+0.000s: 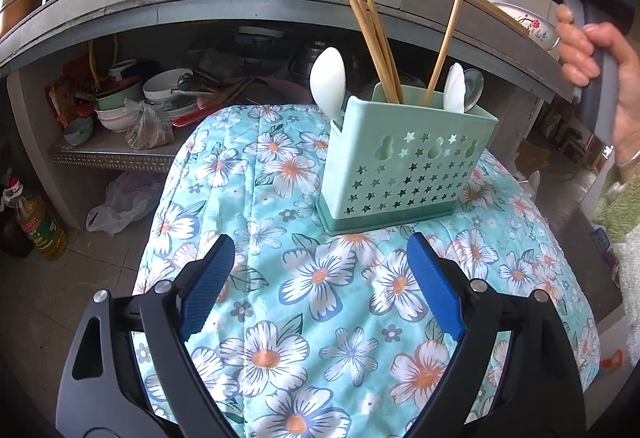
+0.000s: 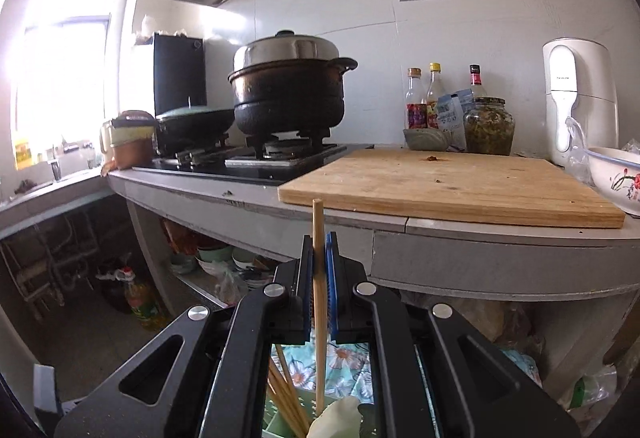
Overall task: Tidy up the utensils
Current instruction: 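Lower the right tool's chopstick into the holder and open the right tool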
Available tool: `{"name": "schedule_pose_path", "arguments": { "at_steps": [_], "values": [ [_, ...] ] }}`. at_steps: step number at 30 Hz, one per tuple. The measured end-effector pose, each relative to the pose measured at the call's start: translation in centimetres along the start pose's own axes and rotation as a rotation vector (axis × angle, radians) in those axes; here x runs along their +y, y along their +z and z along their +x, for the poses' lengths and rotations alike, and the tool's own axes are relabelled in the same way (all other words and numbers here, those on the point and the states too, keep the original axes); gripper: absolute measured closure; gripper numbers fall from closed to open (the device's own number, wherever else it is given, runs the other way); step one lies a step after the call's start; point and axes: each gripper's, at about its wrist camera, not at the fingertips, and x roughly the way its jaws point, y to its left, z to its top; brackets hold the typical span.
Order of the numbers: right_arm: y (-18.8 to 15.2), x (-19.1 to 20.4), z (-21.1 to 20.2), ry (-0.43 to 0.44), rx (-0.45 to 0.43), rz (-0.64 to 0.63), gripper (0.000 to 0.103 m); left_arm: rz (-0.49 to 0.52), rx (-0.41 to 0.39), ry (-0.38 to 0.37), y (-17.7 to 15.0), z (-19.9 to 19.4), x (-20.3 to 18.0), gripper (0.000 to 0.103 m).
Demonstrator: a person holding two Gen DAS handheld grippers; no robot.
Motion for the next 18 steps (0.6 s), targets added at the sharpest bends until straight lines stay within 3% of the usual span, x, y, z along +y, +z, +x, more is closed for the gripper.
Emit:
{"name": "schedule_pose_path", "arguments": {
  "at_steps": [9, 11, 12, 18],
  "values": [
    [-4.2, 2.1, 1.8, -0.028, 0.13, -0.152, 0.093, -0.01, -0.001, 0.001, 0.0, 0.1, 0.4, 0.019],
    [-4.3, 2.0, 0.7, -0.032, 0.125, -0.14, 0.075, -0.007, 0.0, 0.003, -0.1, -0.1, 0.3, 0.019],
    [-4.3, 1.8, -0.1, -0.029, 0.119, -0.126, 0.072, -0.006, 0.0, 0.003, -0.1, -0.1, 0.2, 0.019],
    [-4.5, 0.4, -5.9, -0.004, 0.077, -0.007, 0.063, -0.008, 0.005, 0.01, 0.0, -1.0, -0.7, 0.018]
  ]
}}
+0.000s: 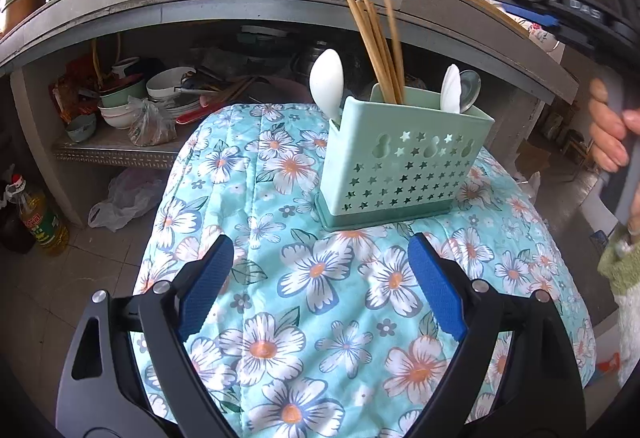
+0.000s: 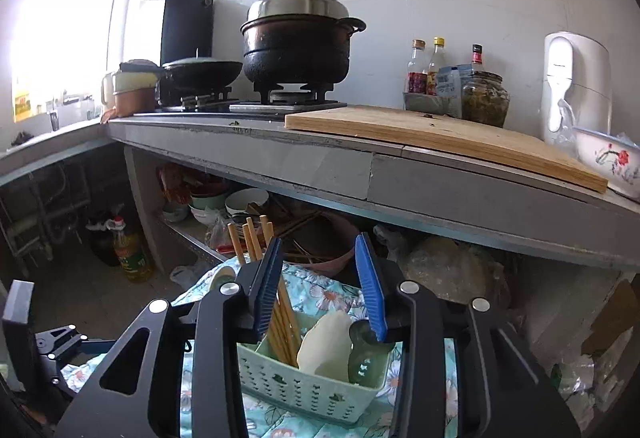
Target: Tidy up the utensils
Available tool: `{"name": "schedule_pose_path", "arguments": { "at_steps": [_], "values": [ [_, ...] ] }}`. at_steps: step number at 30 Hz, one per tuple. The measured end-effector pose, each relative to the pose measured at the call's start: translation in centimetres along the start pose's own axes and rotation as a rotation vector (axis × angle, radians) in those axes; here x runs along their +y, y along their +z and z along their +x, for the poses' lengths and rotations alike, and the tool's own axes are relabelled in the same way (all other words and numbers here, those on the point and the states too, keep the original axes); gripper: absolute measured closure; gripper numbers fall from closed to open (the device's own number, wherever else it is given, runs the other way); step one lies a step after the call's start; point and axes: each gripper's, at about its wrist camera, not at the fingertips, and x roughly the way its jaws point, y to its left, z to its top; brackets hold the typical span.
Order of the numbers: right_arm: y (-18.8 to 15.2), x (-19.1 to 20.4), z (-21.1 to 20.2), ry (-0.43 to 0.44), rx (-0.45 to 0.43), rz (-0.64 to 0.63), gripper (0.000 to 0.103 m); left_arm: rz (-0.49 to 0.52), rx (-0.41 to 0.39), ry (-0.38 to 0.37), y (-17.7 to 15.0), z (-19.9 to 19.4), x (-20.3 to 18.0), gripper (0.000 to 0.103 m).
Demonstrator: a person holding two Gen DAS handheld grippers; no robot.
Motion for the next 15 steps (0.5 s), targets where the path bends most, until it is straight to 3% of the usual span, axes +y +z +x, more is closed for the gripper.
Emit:
{"name": "schedule_pose_path", "arguments": {
  "at_steps": [7, 11, 15],
  "values": [
    [-3.6, -1.4, -6.6, 0.017, 0.032, 0.179, 0.049, -0.014, 0.003, 0.025, -0.4, -2.1, -1.5, 0.012],
    [-7.6, -1.5, -9.7, -0.029, 0.101, 0.261, 0.035, -0.02, -0.003, 0.042, -0.6, -3.5, -2.4, 0.009],
    [-11.5, -0.9, -11.4, -0.074, 0.176, 0.307, 0.03, -0.021, -0.021, 0.099, -1.0, -4.9, -3.5, 0.008]
  ]
}}
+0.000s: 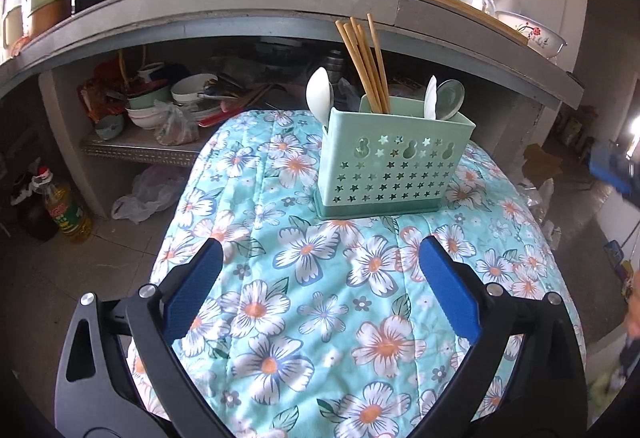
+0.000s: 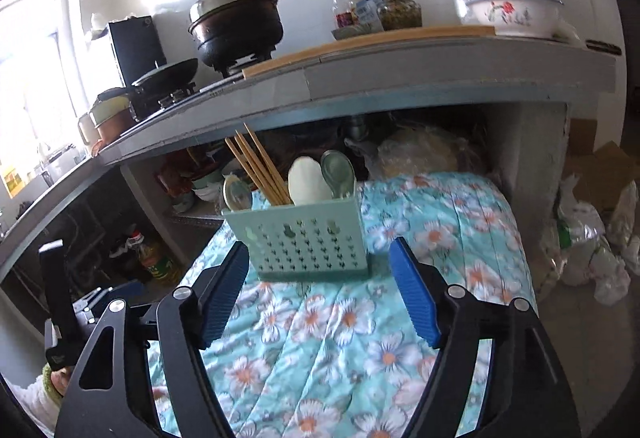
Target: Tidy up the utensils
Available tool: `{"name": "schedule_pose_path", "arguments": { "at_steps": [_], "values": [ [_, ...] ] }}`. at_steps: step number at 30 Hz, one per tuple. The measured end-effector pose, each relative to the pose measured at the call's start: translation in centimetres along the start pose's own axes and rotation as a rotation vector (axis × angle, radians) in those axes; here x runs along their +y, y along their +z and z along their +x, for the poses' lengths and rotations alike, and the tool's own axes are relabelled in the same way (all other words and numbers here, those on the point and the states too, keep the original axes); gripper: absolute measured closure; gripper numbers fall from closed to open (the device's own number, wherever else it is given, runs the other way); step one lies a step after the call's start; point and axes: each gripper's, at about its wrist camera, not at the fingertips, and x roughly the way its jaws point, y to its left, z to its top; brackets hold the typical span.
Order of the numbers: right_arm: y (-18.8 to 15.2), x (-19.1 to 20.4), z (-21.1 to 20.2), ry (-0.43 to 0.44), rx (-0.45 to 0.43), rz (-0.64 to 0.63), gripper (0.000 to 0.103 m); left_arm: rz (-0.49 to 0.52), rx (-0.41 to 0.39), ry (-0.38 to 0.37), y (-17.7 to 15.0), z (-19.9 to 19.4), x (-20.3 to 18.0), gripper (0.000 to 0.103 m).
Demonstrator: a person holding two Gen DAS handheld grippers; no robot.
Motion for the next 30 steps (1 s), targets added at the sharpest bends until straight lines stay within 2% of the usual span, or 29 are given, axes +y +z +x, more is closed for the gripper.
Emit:
{"name": "schedule_pose_path", "arguments": {
  "at_steps": [5, 10, 13, 20, 30],
  "values": [
    [-3.8, 0.6, -0.9, -0.057, 0.057, -0.019, 0.022, 0.055, -0.007, 0.105, -0.3, -1.6, -1.7, 0.008],
    [-5.8, 1.2, -1.5, -0.09, 0.081, -0.013, 0.017, 0.12, 0.008, 0.166, -0.4, -2.9, -3.2, 0.008],
    [-6.3, 1.9, -2.1, -0.112, 0.077, -0.011, 0.015, 0.152, -0.02, 0.214, -0.6, -3.8, -3.9, 0.008],
    [-6.6, 3.4, -3.6, -0.189, 0.038, -0.03, 0.008, 0.068, -0.078, 0.186, -0.4, -6.1, -4.3, 0.008],
    [-7.1, 4.5, -4.4, -0.232, 0.029, -0.065, 0.007, 0.098, -0.128, 0.202, -0.6, -7.8, -4.9, 0.008]
  ]
}}
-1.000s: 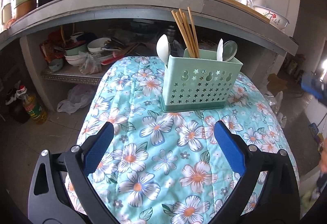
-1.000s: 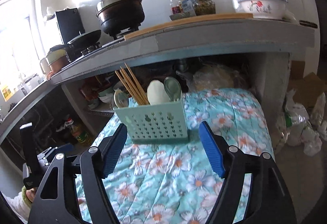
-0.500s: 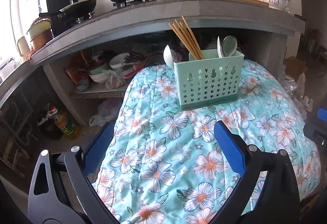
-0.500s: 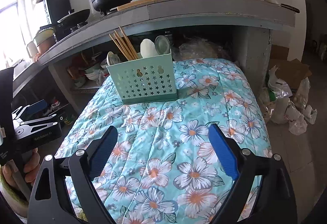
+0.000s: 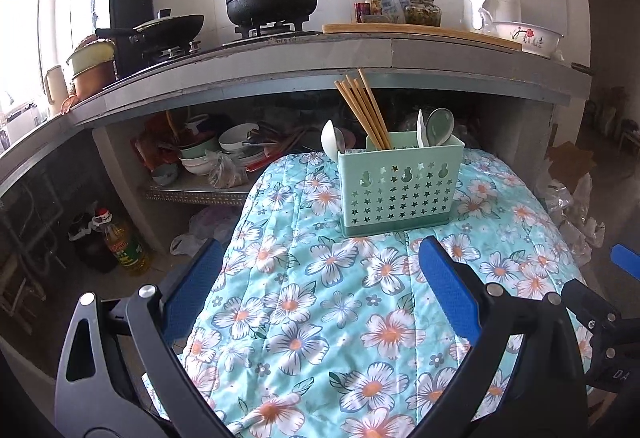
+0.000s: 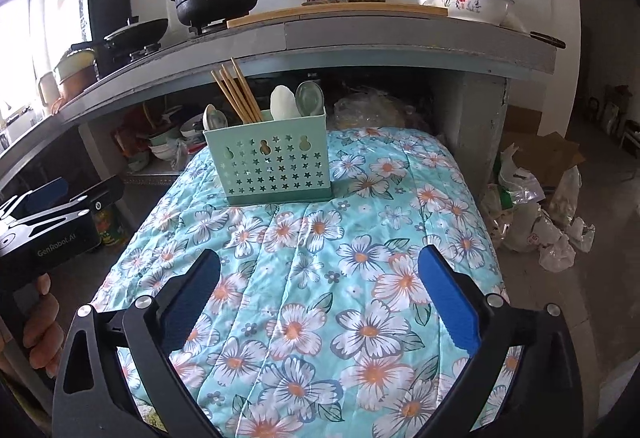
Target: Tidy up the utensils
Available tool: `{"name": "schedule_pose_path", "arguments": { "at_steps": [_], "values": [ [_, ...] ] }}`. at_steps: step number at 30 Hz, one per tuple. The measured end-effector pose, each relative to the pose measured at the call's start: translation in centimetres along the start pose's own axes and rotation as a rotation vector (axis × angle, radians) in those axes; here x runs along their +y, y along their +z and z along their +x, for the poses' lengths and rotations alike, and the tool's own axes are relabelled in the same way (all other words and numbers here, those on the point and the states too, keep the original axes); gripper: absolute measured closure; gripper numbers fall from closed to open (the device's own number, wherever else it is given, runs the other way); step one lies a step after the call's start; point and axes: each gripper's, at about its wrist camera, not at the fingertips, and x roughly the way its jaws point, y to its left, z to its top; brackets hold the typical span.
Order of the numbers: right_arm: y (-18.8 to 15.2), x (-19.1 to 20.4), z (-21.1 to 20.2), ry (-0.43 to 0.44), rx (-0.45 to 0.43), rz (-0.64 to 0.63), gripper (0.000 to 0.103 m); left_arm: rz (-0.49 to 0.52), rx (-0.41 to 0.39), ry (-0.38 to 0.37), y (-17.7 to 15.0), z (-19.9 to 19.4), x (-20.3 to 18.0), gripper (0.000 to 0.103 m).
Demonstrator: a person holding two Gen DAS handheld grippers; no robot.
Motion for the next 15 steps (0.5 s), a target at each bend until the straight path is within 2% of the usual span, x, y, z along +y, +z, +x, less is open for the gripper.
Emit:
{"name": "schedule_pose_path", "arguments": {
  "at_steps": [15],
  "values": [
    [0.1, 0.5, 0.1, -0.032, 0.011, -0.027, 0.007, -0.035, 0.021, 0.037, -0.6, 0.4, 1.7, 0.008]
  ]
}}
